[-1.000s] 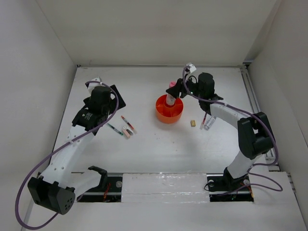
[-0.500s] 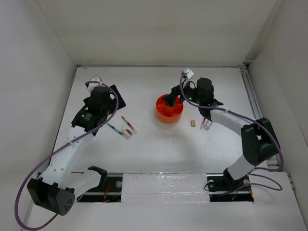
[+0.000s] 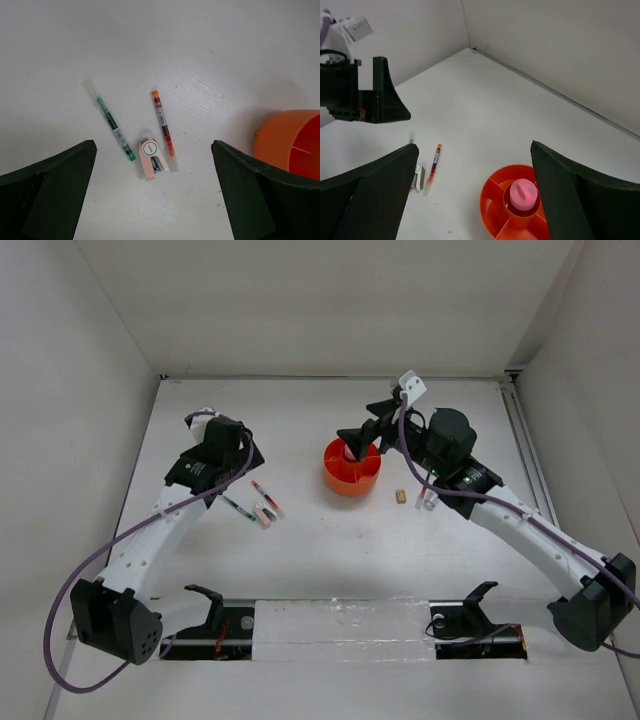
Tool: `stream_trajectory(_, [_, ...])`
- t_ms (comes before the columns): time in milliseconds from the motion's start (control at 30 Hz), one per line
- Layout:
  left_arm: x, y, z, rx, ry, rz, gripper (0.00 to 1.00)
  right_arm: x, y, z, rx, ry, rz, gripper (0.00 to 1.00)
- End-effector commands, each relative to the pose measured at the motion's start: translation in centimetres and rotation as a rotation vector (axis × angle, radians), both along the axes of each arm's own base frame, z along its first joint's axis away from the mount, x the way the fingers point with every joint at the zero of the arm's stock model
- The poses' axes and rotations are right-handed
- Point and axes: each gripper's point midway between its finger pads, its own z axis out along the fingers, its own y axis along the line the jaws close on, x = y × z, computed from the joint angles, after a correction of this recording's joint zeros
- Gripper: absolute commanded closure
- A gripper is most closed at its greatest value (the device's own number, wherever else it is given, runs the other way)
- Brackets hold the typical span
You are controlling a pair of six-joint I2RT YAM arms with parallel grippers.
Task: Sort the stationery into containers
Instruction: Pick up the stapler from the center of the board.
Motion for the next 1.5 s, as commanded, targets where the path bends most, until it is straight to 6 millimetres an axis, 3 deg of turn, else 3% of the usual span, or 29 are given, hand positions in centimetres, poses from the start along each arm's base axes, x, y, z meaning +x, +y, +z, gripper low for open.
stream_trajectory(0, [-0.7, 1.3, -1.1, 0.003, 0.062, 0.134, 0.0, -0.2, -2.5, 1.6, -0.023, 0.006, -0.116, 0.0])
stream_trajectory(67, [-1.0, 1.5, -2.4, -0.016, 0.109, 0.202, 0.0, -0.9, -2.3, 0.8, -0.039, 0.039, -0.097, 0.0])
stream_trajectory(200, [-1.5, 1.7, -4.1, -0.058, 0.142, 0.299, 0.0, -2.0, -2.8, 1.2, -0.034, 0.052, -0.085, 0.0])
stream_trajectory(267, [-1.9, 1.7, -5.0, -0.07, 0.155, 0.325, 0.0, -2.2, -2.6, 0.3, -0.043, 0.077, -0.074, 0.01])
stream_trajectory(467, [-2.0, 1.7, -5.5, -0.102, 0.142, 0.358, 0.0, -2.9, -2.9, 0.1, -0.037, 0.084, -0.065, 0.01])
stream_trajectory(667, [-0.7, -1.0, -4.8, -0.152, 0.118, 0.17, 0.0, -3.0, -3.2, -0.7, -0.053, 0.117, -0.076, 0.02])
stream_trajectory(867, [-1.2, -3.5, -5.8, -0.165, 0.153, 0.096, 0.0, -3.2, -3.3, -1.7, -0.07, 0.153, -0.077, 0.02])
stream_trajectory(967, [-1.9, -3.3, -7.8, -0.145, 0.206, 0.111, 0.0, -3.2, -3.3, -1.7, -0.07, 0.153, -0.077, 0.02])
stream_trajectory(1267, [-2.1, -3.9, -10.4, -0.151, 0.248, 0.085, 0.0, -3.6, -3.4, -2.2, -0.082, 0.168, -0.068, 0.02])
stream_trajectory(1467, [-2.2, -3.9, -12.4, -0.125, 0.297, 0.072, 0.13, -3.9, -2.7, -2.5, -0.081, 0.182, -0.039, 0.04])
